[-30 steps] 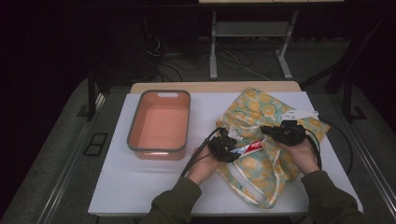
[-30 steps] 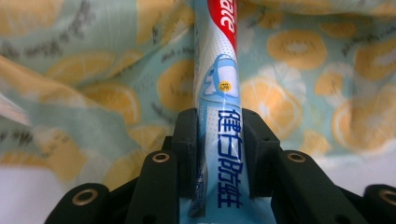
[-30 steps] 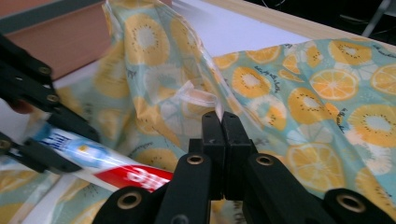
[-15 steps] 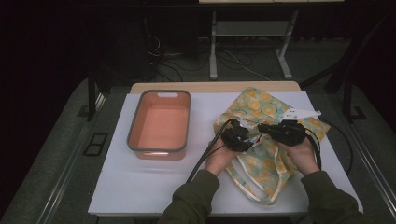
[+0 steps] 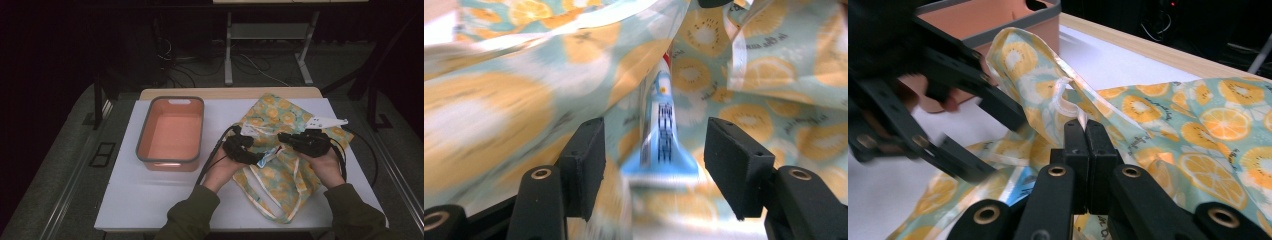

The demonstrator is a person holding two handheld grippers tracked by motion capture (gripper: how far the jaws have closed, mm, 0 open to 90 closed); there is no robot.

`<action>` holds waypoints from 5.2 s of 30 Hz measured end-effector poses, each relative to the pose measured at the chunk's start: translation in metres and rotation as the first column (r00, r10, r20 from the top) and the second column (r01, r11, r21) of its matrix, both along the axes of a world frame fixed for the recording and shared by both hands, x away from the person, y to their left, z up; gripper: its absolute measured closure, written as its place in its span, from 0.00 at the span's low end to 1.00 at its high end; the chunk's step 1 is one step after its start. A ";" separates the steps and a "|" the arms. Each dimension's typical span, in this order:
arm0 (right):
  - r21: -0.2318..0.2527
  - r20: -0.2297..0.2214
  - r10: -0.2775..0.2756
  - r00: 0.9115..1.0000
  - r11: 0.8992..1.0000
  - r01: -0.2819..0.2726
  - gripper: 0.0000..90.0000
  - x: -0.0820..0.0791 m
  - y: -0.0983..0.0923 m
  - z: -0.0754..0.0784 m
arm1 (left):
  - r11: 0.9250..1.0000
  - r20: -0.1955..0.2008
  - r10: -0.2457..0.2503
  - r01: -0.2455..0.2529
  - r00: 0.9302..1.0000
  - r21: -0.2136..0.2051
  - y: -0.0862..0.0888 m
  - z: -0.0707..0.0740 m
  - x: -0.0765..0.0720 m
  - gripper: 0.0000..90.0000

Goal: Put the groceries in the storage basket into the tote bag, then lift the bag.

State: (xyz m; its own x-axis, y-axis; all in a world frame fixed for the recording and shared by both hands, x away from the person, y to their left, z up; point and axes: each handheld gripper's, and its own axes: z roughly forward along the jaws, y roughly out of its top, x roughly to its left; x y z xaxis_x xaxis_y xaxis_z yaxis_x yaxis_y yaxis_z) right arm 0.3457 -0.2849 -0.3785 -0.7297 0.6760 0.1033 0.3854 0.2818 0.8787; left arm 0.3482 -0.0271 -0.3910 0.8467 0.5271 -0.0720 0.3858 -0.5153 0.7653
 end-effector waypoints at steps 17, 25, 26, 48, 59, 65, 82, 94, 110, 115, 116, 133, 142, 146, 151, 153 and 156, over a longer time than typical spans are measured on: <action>-0.168 -0.085 0.183 0.979 0.966 -0.195 0.99 -0.038 0.046 -0.022 | 0.992 -0.018 0.067 -0.064 0.998 0.106 0.042 -0.033 -0.036 0.42; -0.172 -0.122 0.173 0.977 0.966 -0.192 0.68 -0.051 0.046 -0.030 | 0.986 0.008 0.115 -0.115 0.993 0.118 0.039 -0.042 -0.028 0.45; -0.157 -0.127 0.170 0.977 0.969 -0.189 0.63 -0.055 0.044 -0.028 | 0.985 0.008 0.122 -0.122 0.993 0.119 0.039 -0.043 -0.027 0.47; -0.337 -0.200 0.138 0.970 0.920 -0.200 0.47 -0.088 0.046 -0.068 | 0.991 -0.040 0.121 -0.118 0.992 0.066 0.047 -0.042 -0.019 0.99; -0.350 -0.172 0.142 0.975 0.916 -0.195 1.00 -0.089 0.045 -0.066 | 0.992 -0.052 0.113 -0.110 0.992 0.055 0.049 -0.041 -0.020 0.99; -0.350 -0.137 0.115 0.984 0.924 -0.156 1.00 -0.084 0.035 -0.057 | 0.993 -0.051 0.118 -0.118 0.992 0.010 0.055 -0.035 -0.021 0.99; -0.202 0.039 -0.023 0.999 0.979 0.030 1.00 -0.052 0.000 -0.017 | 0.980 0.033 0.112 -0.105 0.993 -0.168 0.054 0.005 -0.023 0.99; -0.077 0.154 -0.096 0.983 0.991 0.108 1.00 -0.031 -0.012 0.023 | 0.948 0.095 0.146 -0.112 0.985 -0.298 0.058 0.048 -0.008 0.99; -0.106 0.089 -0.107 0.990 0.988 0.116 1.00 -0.012 -0.013 0.009 | 0.965 0.052 0.140 -0.124 0.989 -0.232 0.051 0.024 0.006 0.99; -0.122 0.025 -0.104 0.994 0.987 0.106 1.00 -0.005 -0.013 -0.008 | 0.974 0.013 0.139 -0.134 0.990 -0.185 0.050 0.002 0.009 0.99; -0.126 0.017 -0.104 0.994 0.986 0.105 1.00 -0.004 -0.012 -0.010 | 0.974 0.009 0.140 -0.136 0.990 -0.183 0.050 -0.001 0.009 0.99; 0.005 -0.057 -0.037 0.998 0.999 0.038 0.60 -0.017 -0.023 -0.005 | 0.983 0.048 0.131 -0.124 0.990 -0.138 0.062 0.003 -0.017 0.41; 0.036 -0.047 0.051 0.998 0.998 -0.050 0.39 -0.043 -0.022 -0.003 | 0.985 0.068 0.071 -0.059 0.995 -0.160 0.095 0.010 -0.045 0.20; 0.041 -0.040 0.052 0.998 0.998 -0.050 0.31 -0.052 -0.030 -0.005 | 0.982 0.083 0.060 -0.044 0.995 -0.183 0.120 0.012 -0.057 0.15; 0.050 -0.037 0.048 0.998 0.998 -0.046 0.23 -0.060 -0.041 -0.008 | 0.984 0.098 0.049 -0.031 0.994 -0.174 0.148 0.009 -0.070 0.13; 0.050 -0.039 0.047 0.998 0.998 -0.045 0.21 -0.063 -0.044 -0.010 | 0.985 0.100 0.047 -0.029 0.994 -0.172 0.157 0.006 -0.074 0.12; 0.048 -0.037 0.045 0.998 0.998 -0.043 0.19 -0.067 -0.047 -0.016 | 0.982 0.104 0.059 -0.039 0.993 -0.183 0.169 -0.001 -0.078 0.07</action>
